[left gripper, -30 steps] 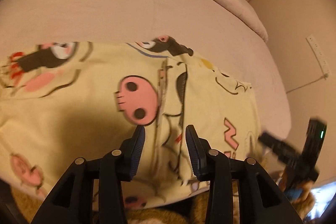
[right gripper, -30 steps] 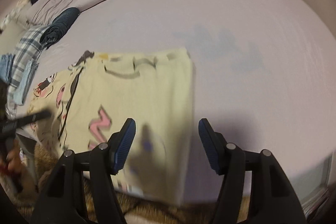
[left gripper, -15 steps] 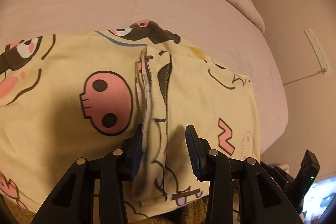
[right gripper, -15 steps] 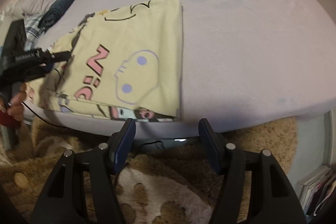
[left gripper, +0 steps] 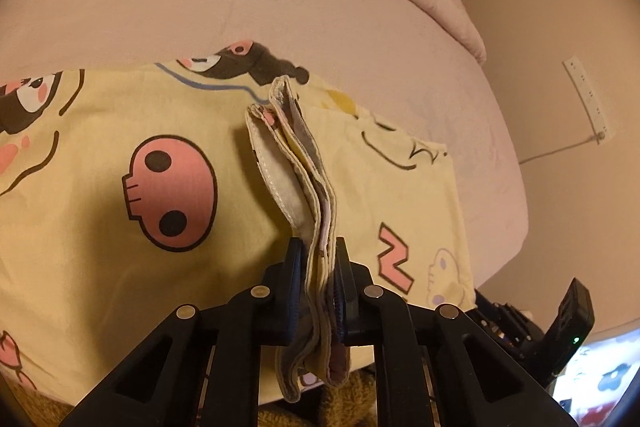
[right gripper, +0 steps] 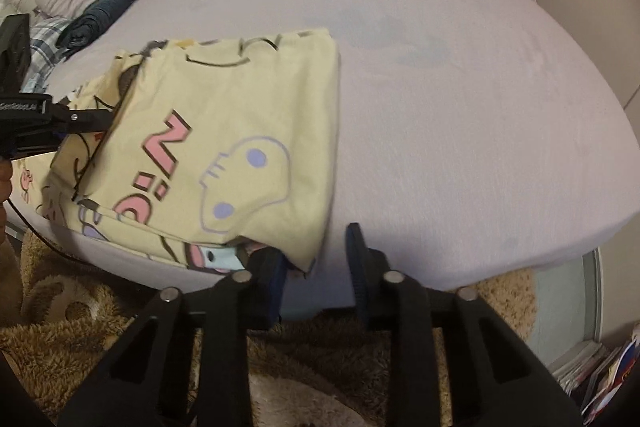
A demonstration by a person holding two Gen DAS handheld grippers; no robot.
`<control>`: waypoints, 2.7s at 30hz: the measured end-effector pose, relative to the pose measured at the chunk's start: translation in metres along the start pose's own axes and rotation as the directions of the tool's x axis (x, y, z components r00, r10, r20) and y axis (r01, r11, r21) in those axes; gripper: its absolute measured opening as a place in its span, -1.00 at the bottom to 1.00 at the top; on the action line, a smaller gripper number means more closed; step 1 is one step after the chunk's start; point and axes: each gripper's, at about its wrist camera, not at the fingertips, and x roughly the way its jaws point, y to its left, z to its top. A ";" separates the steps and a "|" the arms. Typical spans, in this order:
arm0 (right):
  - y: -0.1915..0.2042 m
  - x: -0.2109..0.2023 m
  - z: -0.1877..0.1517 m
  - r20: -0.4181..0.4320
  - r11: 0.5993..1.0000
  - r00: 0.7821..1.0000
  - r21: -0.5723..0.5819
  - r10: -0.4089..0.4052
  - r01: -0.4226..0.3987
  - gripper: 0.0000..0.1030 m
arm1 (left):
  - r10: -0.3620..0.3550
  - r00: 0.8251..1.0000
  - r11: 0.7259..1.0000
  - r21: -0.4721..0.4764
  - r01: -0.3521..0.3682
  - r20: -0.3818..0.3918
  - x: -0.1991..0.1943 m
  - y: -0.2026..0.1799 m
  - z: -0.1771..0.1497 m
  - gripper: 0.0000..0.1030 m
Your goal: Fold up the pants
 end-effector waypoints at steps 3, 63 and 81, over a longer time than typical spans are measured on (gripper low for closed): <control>-0.002 -0.005 0.001 0.029 1.000 0.999 0.009 0.019 -0.019 -0.82 | -0.018 1.000 1.000 -0.002 0.018 0.004 -0.004 -0.002 0.001 -0.77; 0.124 0.074 0.072 -0.047 0.979 0.989 -0.143 0.139 -0.144 0.62 | 0.431 0.885 0.859 -0.383 -0.341 0.178 -0.126 0.218 -0.017 0.34; 0.102 0.059 0.068 -0.041 0.977 0.978 -0.060 0.203 -0.205 0.66 | 0.116 0.925 0.990 -0.122 -0.076 0.361 -0.165 0.077 -0.004 -0.52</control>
